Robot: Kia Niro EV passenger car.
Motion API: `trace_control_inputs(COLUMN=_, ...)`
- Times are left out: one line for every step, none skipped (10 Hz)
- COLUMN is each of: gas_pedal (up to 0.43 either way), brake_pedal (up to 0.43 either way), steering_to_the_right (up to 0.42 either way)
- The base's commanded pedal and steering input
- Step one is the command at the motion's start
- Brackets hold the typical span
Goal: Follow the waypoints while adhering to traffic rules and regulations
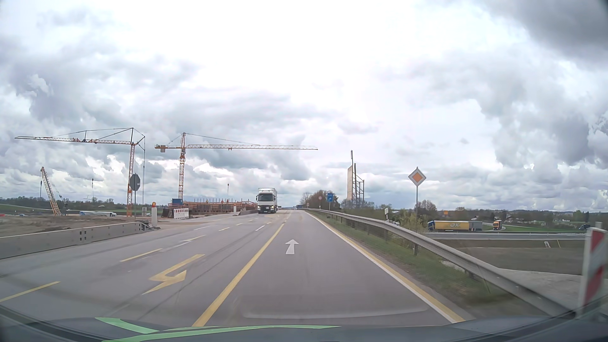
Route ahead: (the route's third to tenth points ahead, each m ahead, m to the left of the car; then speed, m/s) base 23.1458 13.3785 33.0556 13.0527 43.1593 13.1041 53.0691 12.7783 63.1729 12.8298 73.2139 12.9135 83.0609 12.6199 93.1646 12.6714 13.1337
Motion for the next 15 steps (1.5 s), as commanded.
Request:
trace_control_inputs(gas_pedal=0.13, brake_pedal=0.0, steering_to_the_right=0.002)
trace_control_inputs(gas_pedal=0.13, brake_pedal=0.0, steering_to_the_right=0.002)
trace_control_inputs(gas_pedal=0.13, brake_pedal=0.0, steering_to_the_right=0.002)
trace_control_inputs(gas_pedal=0.13, brake_pedal=0.0, steering_to_the_right=0.002)
trace_control_inputs(gas_pedal=0.13, brake_pedal=0.0, steering_to_the_right=0.002)
trace_control_inputs(gas_pedal=0.13, brake_pedal=0.0, steering_to_the_right=0.002)
trace_control_inputs(gas_pedal=0.13, brake_pedal=0.0, steering_to_the_right=0.002)
trace_control_inputs(gas_pedal=0.13, brake_pedal=0.0, steering_to_the_right=0.002)
trace_control_inputs(gas_pedal=0.13, brake_pedal=0.0, steering_to_the_right=0.002)
trace_control_inputs(gas_pedal=0.13, brake_pedal=0.0, steering_to_the_right=0.002)
trace_control_inputs(gas_pedal=0.13, brake_pedal=0.0, steering_to_the_right=0.002)
trace_control_inputs(gas_pedal=0.13, brake_pedal=0.0, steering_to_the_right=0.001)
trace_control_inputs(gas_pedal=0.13, brake_pedal=0.0, steering_to_the_right=0.001)
trace_control_inputs(gas_pedal=0.13, brake_pedal=0.0, steering_to_the_right=0.001)
trace_control_inputs(gas_pedal=0.13, brake_pedal=0.0, steering_to_the_right=0.001)
